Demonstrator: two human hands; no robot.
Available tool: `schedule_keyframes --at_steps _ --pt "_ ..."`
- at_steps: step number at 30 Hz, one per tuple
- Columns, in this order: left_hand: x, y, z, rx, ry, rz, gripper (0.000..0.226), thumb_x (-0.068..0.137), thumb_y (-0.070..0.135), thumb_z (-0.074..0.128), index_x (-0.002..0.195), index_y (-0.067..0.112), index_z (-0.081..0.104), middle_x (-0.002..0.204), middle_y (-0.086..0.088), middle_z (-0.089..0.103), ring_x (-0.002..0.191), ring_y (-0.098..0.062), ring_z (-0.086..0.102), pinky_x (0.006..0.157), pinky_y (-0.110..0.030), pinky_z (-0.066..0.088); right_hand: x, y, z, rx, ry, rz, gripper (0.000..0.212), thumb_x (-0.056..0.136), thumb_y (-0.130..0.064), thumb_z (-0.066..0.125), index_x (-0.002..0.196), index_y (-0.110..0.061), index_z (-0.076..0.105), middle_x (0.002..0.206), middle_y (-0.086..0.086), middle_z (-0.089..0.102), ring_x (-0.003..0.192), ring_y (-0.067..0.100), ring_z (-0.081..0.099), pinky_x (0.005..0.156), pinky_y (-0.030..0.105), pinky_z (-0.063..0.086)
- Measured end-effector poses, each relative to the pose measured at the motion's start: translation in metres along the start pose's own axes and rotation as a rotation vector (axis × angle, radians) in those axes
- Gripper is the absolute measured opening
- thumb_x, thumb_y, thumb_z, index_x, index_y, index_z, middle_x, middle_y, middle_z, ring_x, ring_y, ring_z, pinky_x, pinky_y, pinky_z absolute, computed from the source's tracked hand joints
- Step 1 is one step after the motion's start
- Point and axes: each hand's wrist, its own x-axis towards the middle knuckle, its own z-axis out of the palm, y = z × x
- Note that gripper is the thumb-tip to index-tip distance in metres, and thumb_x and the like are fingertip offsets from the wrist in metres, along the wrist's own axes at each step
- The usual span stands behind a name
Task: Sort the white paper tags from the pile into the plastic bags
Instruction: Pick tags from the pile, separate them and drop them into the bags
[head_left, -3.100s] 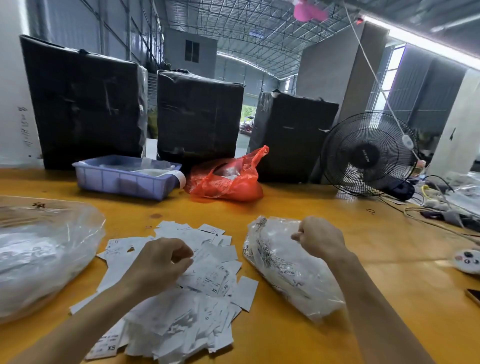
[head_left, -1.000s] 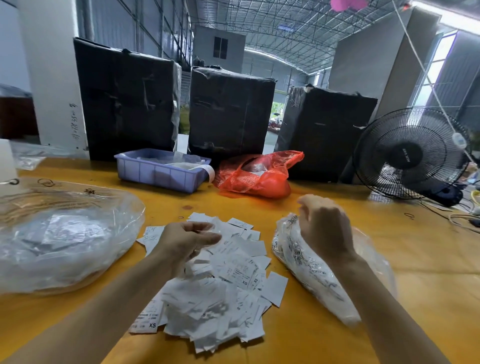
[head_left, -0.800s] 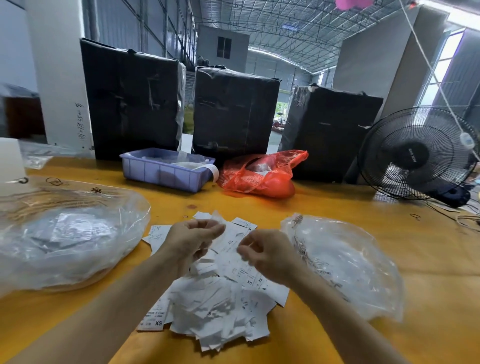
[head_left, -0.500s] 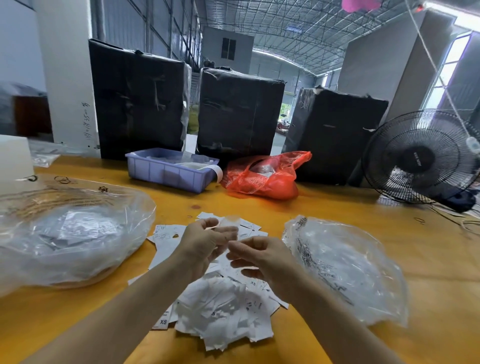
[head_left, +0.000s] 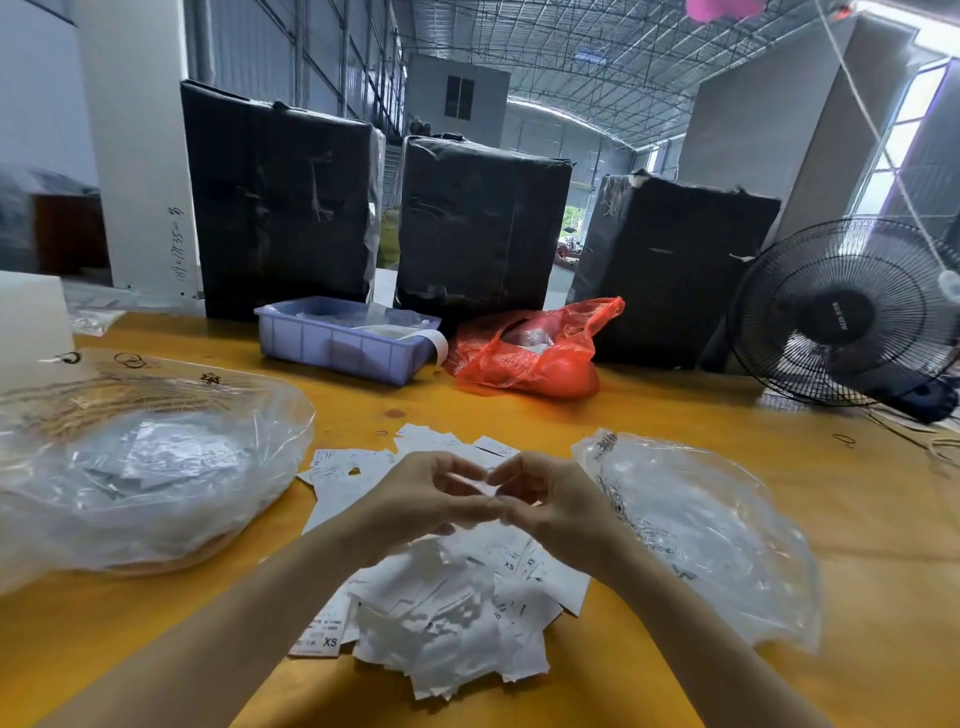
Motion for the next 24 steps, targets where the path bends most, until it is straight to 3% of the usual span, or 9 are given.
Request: schedule_keyframes --at_steps 4,6,8,12,15,17,19,22,24 --pt "0.002 -0.006 0.001 0.052 0.112 0.043 0.008 0.073 0.004 0.079 0.076 0.002 0.071 0.057 -0.002 0.067 0.049 -0.007 0.058 0.047 -0.014 0.042 0.004 0.005 0.001 -0.010 0.123 -0.003 0.012 0.087 -0.003 0.062 0.097 -0.011 0.063 0.079 0.008 0.070 0.070 0.017 0.065 0.069 0.028 0.054" --pt "0.004 -0.007 -0.002 0.025 0.187 0.029 0.011 0.072 0.004 0.079 0.073 0.001 0.069 0.059 -0.005 0.068 0.052 -0.012 0.060 0.051 -0.017 0.045 0.006 0.013 -0.004 -0.172 0.106 0.062 0.013 0.088 -0.009 0.063 0.101 -0.009 0.062 0.088 0.009 0.069 0.078 0.020 0.065 0.074 0.032 0.055" --pt "0.004 -0.007 -0.004 -0.022 0.215 0.011 0.014 0.073 0.005 0.079 0.074 0.003 0.064 0.066 -0.009 0.071 0.058 -0.015 0.065 0.057 -0.021 0.048 0.004 0.022 -0.006 -0.368 -0.052 0.170 0.030 0.083 -0.024 0.072 0.108 -0.012 0.061 0.097 0.004 0.066 0.085 0.015 0.062 0.079 0.030 0.054" --pt "0.005 -0.007 -0.007 -0.169 0.259 -0.019 0.028 0.072 -0.001 0.078 0.082 0.007 0.053 0.080 -0.019 0.073 0.062 -0.019 0.069 0.057 -0.024 0.047 0.003 0.027 0.001 -0.430 -0.173 0.265 0.061 0.067 -0.035 0.084 0.119 -0.017 0.057 0.096 -0.006 0.057 0.087 0.010 0.057 0.077 0.025 0.050" --pt "0.005 -0.006 -0.006 -0.208 0.257 -0.034 0.036 0.069 -0.003 0.079 0.093 0.006 0.053 0.077 -0.014 0.074 0.062 -0.015 0.070 0.058 -0.024 0.048 0.004 0.028 0.005 -0.436 -0.120 0.232 0.044 0.068 -0.027 0.084 0.105 -0.015 0.063 0.084 -0.008 0.056 0.074 0.006 0.053 0.063 0.022 0.046" --pt "0.005 -0.006 -0.006 -0.212 0.250 -0.038 0.037 0.069 -0.004 0.079 0.096 0.006 0.055 0.075 -0.009 0.074 0.062 -0.011 0.070 0.059 -0.023 0.048 0.005 0.029 0.005 -0.395 -0.069 0.232 0.029 0.070 -0.020 0.083 0.091 -0.013 0.064 0.086 0.000 0.065 0.076 0.013 0.061 0.068 0.029 0.053" --pt "0.005 -0.006 -0.005 -0.220 0.251 -0.043 0.036 0.068 -0.004 0.079 0.095 0.006 0.057 0.073 -0.007 0.074 0.061 -0.008 0.069 0.062 -0.025 0.047 0.005 0.029 0.004 -0.328 -0.011 0.212 0.016 0.075 -0.017 0.078 0.080 -0.012 0.064 0.078 0.003 0.065 0.068 0.012 0.061 0.062 0.025 0.050" --pt "0.006 -0.006 -0.004 -0.240 0.240 -0.051 0.036 0.067 -0.003 0.080 0.095 0.008 0.059 0.071 -0.004 0.074 0.058 -0.005 0.068 0.063 -0.025 0.045 0.006 0.027 -0.002 -0.156 0.133 0.157 0.024 0.082 -0.013 0.072 0.062 -0.017 0.060 0.056 -0.003 0.055 0.048 0.004 0.047 0.047 0.015 0.036" --pt "0.006 -0.005 -0.003 -0.252 0.233 -0.057 0.035 0.067 -0.002 0.080 0.094 0.008 0.060 0.071 -0.004 0.074 0.058 -0.005 0.067 0.062 -0.024 0.045 0.006 0.023 -0.009 0.055 0.251 0.117 0.016 0.083 -0.009 0.070 0.067 -0.012 0.065 0.059 0.003 0.061 0.050 0.007 0.055 0.046 0.016 0.040"
